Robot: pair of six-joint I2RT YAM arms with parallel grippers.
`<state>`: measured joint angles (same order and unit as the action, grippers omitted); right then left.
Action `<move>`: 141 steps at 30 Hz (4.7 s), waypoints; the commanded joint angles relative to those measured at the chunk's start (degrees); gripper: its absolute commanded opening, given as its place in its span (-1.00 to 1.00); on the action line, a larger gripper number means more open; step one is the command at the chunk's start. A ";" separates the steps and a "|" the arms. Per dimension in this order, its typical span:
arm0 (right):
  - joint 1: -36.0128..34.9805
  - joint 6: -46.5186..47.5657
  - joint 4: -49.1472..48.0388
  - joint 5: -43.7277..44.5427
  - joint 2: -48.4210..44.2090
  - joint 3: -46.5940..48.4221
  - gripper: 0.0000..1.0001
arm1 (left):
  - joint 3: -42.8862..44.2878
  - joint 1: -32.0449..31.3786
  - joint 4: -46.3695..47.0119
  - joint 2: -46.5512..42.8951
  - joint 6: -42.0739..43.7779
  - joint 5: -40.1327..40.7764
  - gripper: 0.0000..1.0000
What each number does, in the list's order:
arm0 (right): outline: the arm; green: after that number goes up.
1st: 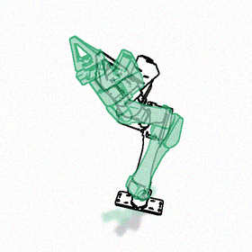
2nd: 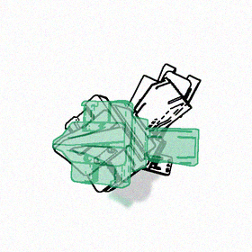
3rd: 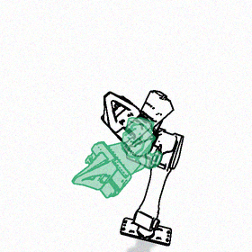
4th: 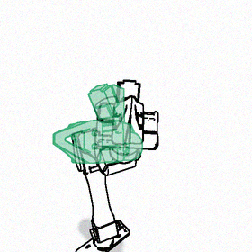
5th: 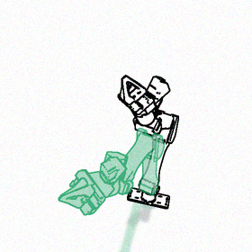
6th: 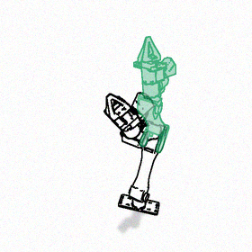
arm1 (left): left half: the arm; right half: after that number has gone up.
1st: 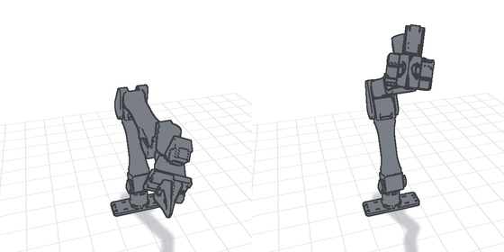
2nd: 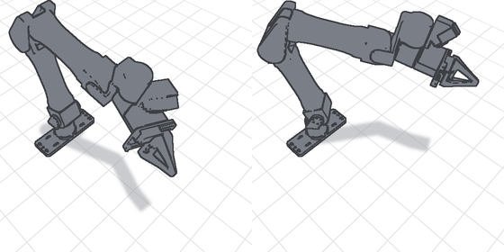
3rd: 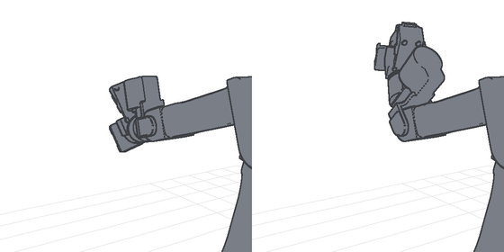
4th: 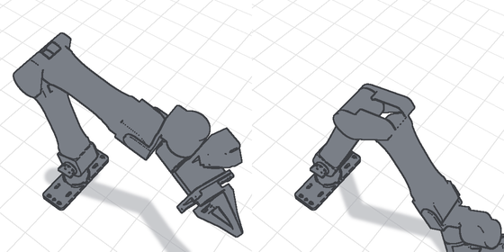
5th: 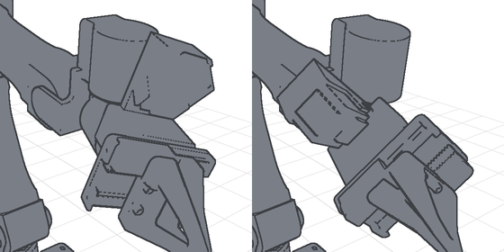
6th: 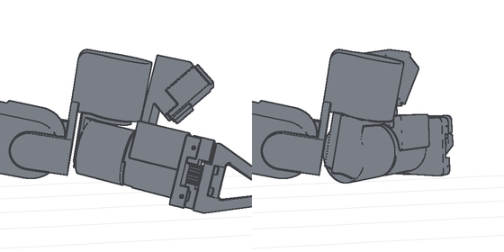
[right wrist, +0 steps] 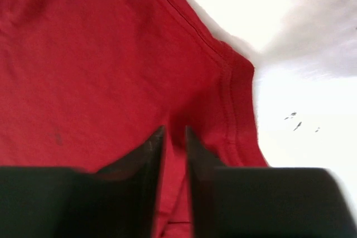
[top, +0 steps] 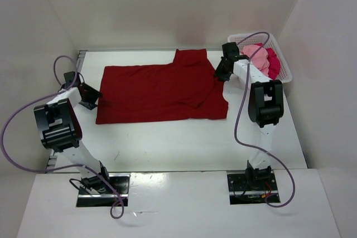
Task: Fold and stack the t-shirts
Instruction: Fold the flattened tshirt in 1/3 of the way
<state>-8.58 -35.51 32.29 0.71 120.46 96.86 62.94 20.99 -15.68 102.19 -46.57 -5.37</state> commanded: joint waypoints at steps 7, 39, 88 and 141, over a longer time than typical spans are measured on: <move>0.41 0.01 -4.95 0.27 -20.77 -15.09 -0.28 | -11.76 2.39 -0.23 -22.19 -0.19 -1.99 0.04; 6.64 -6.86 -4.00 2.45 -35.19 -50.45 -1.00 | -22.68 5.46 -0.04 -15.08 1.30 -4.65 -0.87; -11.55 -5.10 -12.25 -13.10 -12.37 -24.99 -0.83 | -19.52 -27.94 6.81 -19.75 2.36 -5.35 -0.48; -16.03 -18.30 -2.15 -8.71 -48.92 -57.62 -0.72 | -29.78 -25.92 -7.96 -30.39 -4.95 -25.75 -0.38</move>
<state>-24.60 -54.19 26.83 -7.38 73.47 33.06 24.36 -5.43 -18.15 72.55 -52.86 -30.04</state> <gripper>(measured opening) 0.104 0.304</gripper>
